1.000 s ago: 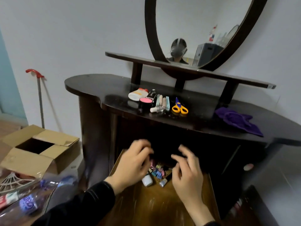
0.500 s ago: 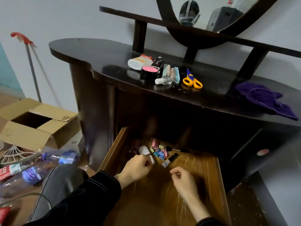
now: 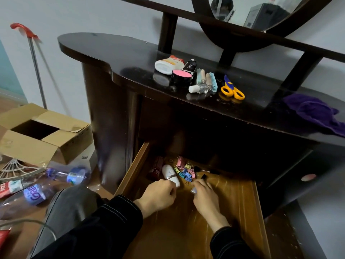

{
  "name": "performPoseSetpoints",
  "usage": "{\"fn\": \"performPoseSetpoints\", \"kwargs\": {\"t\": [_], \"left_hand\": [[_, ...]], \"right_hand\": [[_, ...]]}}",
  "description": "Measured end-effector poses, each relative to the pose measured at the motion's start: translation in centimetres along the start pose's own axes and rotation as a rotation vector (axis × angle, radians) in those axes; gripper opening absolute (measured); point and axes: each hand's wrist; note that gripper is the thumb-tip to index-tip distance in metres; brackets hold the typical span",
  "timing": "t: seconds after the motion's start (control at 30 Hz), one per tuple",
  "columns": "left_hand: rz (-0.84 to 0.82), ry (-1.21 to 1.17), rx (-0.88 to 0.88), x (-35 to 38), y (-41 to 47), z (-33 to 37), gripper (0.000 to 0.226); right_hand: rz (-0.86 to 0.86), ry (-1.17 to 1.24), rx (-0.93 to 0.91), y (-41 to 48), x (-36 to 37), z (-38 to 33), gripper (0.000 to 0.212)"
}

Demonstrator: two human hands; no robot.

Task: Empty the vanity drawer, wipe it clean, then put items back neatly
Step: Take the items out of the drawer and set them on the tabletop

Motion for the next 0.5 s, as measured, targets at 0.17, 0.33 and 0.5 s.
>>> {"fn": "performPoseSetpoints", "kwargs": {"t": [0.17, 0.33, 0.5], "left_hand": [[0.001, -0.008, 0.009, -0.2, 0.1, 0.2, 0.021], [-0.034, -0.024, 0.015, -0.3, -0.2, -0.1, 0.02], [-0.065, -0.17, -0.009, 0.1, 0.1, 0.2, 0.024]], "right_hand": [[0.016, -0.013, -0.043, -0.4, 0.2, 1.1, 0.044], [0.067, 0.095, -0.005, -0.6, -1.3, 1.6, 0.02], [0.116, 0.783, 0.306, -0.7, -4.0, -0.6, 0.013]]}}
Point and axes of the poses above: each hand's wrist, its own y-axis towards the middle knuckle, its own x-axis out of the palm, z = x × y, and after that the axes turned 12 degrees about z, right-handed
